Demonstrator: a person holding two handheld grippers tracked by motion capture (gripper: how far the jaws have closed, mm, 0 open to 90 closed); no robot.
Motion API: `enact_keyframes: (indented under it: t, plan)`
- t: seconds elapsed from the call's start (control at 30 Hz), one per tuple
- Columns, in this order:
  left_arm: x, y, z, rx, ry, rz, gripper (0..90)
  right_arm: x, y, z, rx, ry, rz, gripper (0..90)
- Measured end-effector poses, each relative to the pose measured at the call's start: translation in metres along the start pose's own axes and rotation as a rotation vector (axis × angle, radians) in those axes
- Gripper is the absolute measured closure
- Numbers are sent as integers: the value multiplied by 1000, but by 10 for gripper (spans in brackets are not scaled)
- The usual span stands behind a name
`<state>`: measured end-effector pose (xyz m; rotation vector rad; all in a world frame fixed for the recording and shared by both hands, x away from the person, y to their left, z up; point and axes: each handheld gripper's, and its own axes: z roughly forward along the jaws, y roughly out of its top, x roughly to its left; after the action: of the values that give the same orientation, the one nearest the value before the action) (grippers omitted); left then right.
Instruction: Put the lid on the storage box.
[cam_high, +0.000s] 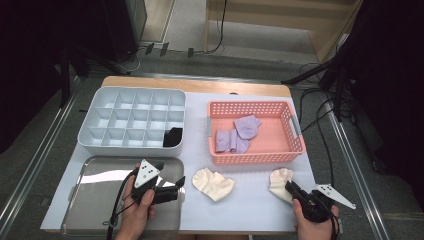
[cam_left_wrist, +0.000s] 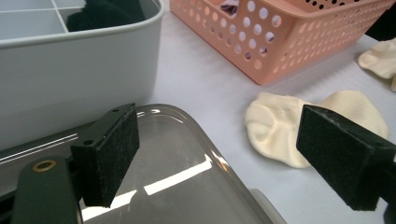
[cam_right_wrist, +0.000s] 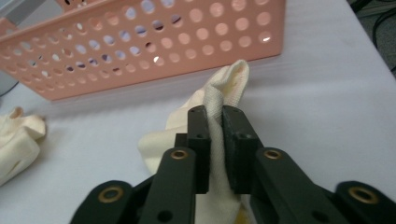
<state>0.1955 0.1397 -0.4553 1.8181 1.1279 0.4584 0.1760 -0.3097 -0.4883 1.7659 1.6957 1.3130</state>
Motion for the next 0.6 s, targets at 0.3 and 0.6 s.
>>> enact_keyframes:
  t: [0.3, 0.6]
  plan:
    - [-6, 0, 3, 18, -8, 8, 141, 26, 6, -9, -95, -14, -34, 567]
    - [-2, 0, 0, 9, 11, 4, 142, 88, -10, 8, -42, 97, -126, 561]
